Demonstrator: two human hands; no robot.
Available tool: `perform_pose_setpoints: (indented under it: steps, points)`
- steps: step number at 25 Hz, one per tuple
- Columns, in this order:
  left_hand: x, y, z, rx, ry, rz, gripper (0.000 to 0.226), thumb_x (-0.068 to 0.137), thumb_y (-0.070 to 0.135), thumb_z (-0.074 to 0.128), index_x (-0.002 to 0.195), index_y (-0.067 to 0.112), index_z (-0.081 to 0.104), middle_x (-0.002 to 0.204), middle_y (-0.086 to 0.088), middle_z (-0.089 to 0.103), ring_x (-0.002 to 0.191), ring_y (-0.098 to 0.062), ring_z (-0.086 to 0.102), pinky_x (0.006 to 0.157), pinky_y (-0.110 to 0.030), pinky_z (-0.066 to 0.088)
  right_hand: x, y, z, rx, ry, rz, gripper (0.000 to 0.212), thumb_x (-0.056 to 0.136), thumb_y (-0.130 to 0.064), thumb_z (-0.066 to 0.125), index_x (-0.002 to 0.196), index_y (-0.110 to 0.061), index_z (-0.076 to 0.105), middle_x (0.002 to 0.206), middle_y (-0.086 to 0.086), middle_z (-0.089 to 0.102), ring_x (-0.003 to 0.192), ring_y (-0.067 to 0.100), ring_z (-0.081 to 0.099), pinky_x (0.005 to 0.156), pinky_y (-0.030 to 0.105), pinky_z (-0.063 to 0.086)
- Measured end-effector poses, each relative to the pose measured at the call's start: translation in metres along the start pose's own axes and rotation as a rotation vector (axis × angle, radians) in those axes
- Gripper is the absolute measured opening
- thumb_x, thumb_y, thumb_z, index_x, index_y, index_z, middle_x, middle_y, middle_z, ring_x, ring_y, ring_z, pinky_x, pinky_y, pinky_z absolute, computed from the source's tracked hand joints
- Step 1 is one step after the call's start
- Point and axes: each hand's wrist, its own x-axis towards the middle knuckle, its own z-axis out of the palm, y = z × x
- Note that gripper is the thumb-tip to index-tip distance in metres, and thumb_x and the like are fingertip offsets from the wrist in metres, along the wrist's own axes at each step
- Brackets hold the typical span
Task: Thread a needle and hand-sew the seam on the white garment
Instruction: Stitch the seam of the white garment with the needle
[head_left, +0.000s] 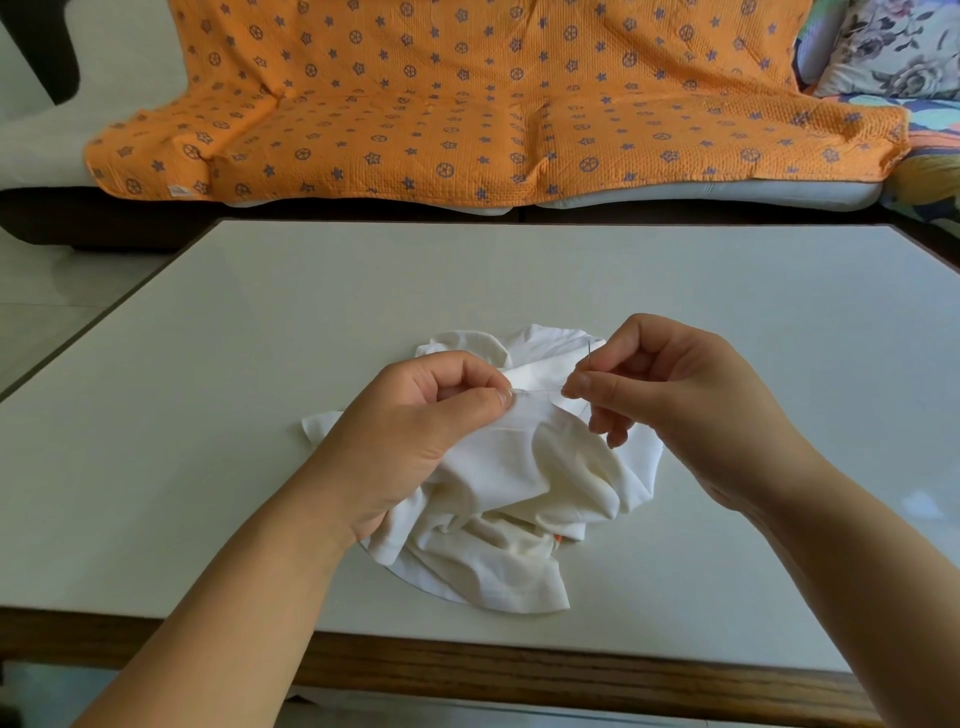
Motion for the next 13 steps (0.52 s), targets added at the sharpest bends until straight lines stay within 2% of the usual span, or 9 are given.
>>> perform_pose_setpoints:
  steps: [3, 6, 13]
  points:
    - [0.0007, -0.0005, -0.0004, -0.009, 0.007, -0.001, 0.013, 0.081, 0.021, 0.071, 0.068, 0.024, 0.070, 0.070, 0.007, 0.061, 0.073, -0.006, 0.055, 0.074, -0.020, 0.040, 0.0010, -0.0010, -0.0031, 0.002, -0.020, 0.030, 0.010, 0.084, 0.002, 0.067, 0.078, -0.001, 0.060, 0.074, 0.010, 0.073, 0.055, 0.017, 0.063, 0.050, 0.025, 0.049]
    - [0.0009, -0.0026, -0.0020, -0.023, 0.018, 0.003, 0.008, 0.074, 0.028, 0.065, 0.069, 0.025, 0.071, 0.072, 0.004, 0.060, 0.076, -0.009, 0.054, 0.077, -0.024, 0.039, 0.0011, -0.0008, -0.0047, 0.021, -0.043, 0.060, 0.011, 0.085, 0.002, 0.066, 0.078, -0.001, 0.058, 0.072, 0.010, 0.072, 0.056, 0.018, 0.064, 0.051, 0.023, 0.050]
    - [0.0011, -0.0043, -0.0039, -0.020, 0.006, 0.008, 0.007, 0.076, 0.025, 0.067, 0.069, 0.026, 0.071, 0.071, 0.007, 0.060, 0.072, -0.004, 0.054, 0.071, -0.017, 0.041, 0.0017, -0.0031, -0.0078, 0.060, 0.000, 0.067, 0.009, 0.085, 0.003, 0.065, 0.079, 0.000, 0.059, 0.075, 0.013, 0.073, 0.061, 0.022, 0.067, 0.050, 0.024, 0.049]
